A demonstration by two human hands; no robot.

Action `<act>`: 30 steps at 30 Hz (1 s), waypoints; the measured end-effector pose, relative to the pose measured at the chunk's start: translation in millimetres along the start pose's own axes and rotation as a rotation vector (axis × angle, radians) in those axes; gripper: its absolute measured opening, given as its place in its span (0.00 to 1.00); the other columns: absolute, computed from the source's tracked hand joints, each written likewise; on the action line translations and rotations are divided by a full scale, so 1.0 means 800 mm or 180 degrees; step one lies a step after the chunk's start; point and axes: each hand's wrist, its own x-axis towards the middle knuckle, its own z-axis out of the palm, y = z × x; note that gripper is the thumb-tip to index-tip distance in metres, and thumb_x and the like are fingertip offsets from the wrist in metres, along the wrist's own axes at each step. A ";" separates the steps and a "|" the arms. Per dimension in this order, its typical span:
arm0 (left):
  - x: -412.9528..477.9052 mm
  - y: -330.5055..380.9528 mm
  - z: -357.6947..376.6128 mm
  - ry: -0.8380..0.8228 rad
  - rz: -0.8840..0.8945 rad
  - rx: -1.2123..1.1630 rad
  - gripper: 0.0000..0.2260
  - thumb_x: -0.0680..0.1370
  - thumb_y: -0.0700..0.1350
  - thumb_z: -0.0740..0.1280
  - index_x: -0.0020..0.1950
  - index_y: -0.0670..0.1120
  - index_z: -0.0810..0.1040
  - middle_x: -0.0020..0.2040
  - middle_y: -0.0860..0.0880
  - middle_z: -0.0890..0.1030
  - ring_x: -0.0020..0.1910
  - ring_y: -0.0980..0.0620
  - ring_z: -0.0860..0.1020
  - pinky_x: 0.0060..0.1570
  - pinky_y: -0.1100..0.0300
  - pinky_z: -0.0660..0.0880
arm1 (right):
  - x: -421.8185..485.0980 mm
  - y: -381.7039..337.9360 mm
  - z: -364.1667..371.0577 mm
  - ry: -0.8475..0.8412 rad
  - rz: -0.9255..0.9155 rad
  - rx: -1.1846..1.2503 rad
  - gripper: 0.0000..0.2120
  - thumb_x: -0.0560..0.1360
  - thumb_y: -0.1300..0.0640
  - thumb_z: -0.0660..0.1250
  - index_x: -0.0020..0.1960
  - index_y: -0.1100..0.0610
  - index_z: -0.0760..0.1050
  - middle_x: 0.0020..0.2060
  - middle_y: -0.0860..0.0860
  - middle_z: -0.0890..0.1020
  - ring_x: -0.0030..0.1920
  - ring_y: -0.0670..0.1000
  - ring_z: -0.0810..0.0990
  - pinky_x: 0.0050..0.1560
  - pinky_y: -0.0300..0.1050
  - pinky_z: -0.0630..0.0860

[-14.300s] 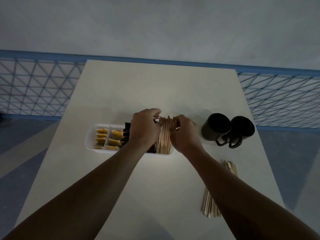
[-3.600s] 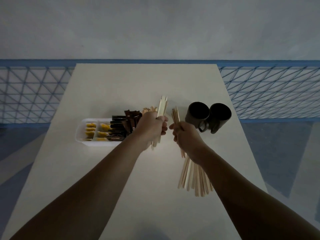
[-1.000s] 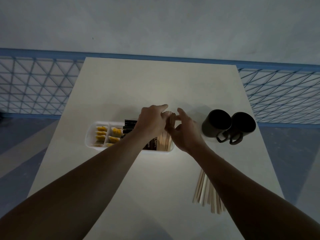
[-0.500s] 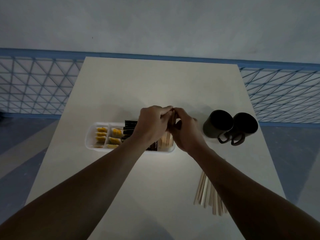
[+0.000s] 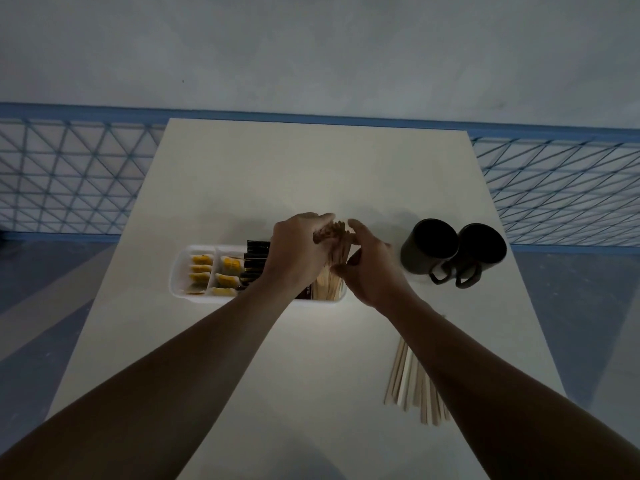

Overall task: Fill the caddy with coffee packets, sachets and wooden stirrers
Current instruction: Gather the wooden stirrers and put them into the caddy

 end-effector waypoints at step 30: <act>-0.104 0.064 0.165 -0.1415 -0.0876 0.0844 0.15 0.76 0.49 0.70 0.59 0.44 0.76 0.55 0.48 0.81 0.51 0.49 0.78 0.47 0.58 0.74 | -0.142 0.169 -0.077 0.0420 0.1281 -0.0456 0.11 0.75 0.56 0.70 0.56 0.56 0.80 0.48 0.50 0.84 0.47 0.49 0.81 0.46 0.40 0.75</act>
